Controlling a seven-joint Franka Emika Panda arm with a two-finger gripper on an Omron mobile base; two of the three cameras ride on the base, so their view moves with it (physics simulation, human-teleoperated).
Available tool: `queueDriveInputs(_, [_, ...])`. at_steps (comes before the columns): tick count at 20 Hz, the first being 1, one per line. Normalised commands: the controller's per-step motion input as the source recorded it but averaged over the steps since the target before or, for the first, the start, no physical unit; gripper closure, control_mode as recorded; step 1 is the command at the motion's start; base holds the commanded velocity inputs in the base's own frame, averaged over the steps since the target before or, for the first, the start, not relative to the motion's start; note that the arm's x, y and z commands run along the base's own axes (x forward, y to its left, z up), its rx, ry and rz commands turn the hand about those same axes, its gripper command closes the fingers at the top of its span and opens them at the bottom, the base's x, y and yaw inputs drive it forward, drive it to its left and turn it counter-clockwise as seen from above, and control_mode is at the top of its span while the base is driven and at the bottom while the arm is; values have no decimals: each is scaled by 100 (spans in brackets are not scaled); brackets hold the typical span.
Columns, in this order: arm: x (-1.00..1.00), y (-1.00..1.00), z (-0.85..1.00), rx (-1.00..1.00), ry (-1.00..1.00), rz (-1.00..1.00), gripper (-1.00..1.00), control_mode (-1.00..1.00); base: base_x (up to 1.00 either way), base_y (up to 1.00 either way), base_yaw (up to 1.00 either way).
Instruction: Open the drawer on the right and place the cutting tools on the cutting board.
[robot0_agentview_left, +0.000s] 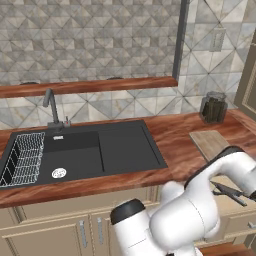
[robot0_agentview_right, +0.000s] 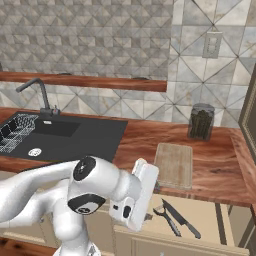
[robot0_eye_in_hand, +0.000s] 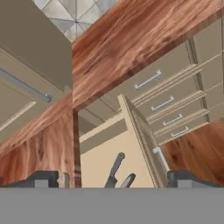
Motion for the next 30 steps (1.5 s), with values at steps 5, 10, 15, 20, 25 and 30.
queueDriveInputs(5, [0,-8,78,2,36,11,-100,-100,0,0,0])
queueDriveInputs(10, [0,-3,23,9,42,22,-100,-100,0,0,0])
queueDriveInputs(15, [2,-11,-3,22,40,34,-100,-100,0,0,0])
queueDriveInputs(20, [1,-12,-14,24,30,44,-100,-100,0,0,0])
queueDriveInputs(25, [39,0,-10,19,24,43,-100,-100,0,0,0])
queueDriveInputs(30, [35,0,-30,5,12,39,-100,-100,0,0,0])
